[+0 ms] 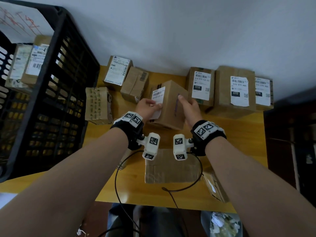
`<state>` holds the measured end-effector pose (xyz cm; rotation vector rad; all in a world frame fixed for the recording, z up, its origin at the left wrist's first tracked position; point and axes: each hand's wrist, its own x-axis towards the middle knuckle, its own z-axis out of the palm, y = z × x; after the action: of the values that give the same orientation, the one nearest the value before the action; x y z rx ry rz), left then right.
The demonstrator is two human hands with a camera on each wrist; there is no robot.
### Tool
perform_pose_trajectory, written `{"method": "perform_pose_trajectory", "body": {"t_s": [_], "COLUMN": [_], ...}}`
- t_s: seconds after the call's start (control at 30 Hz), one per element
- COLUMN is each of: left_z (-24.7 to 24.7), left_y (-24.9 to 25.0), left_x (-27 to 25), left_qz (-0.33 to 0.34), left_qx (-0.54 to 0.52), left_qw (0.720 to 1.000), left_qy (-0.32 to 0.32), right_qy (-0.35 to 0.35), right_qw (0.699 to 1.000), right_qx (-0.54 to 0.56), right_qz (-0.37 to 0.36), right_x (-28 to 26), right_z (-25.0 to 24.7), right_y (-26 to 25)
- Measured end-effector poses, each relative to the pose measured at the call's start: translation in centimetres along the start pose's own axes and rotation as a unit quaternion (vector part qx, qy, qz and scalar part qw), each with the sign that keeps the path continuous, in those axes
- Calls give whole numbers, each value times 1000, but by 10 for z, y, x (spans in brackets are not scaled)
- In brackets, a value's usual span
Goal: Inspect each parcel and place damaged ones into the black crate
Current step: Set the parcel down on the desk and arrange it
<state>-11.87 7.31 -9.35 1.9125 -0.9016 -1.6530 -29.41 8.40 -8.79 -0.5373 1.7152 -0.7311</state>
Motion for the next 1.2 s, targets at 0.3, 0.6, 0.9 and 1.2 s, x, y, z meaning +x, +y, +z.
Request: {"method": "perform_pose_trajectory", "body": {"t_s": [0.3,0.6,0.9,1.2], "left_z": [-19,-20,-24,-27], "left_y": [7,8,34,36], "left_x": [4,12,6,12], "left_qz": [47,-30,-70,-90], "left_qx": [-151,-134,-2,19], "left_qw": [986,990,997,995], "left_qy": [-50,20,-21,-34], "right_qy": [10,4,-59,-81], "right_qw": [990,995,851,771], "right_qx": [143,-88,-480,-614], "right_qz": [12,-48,-204,-149], "right_x": [-24,-28,-41,-28], "right_z": [-3,4,25,41], "right_y": [-39,-40,-73,-78]}}
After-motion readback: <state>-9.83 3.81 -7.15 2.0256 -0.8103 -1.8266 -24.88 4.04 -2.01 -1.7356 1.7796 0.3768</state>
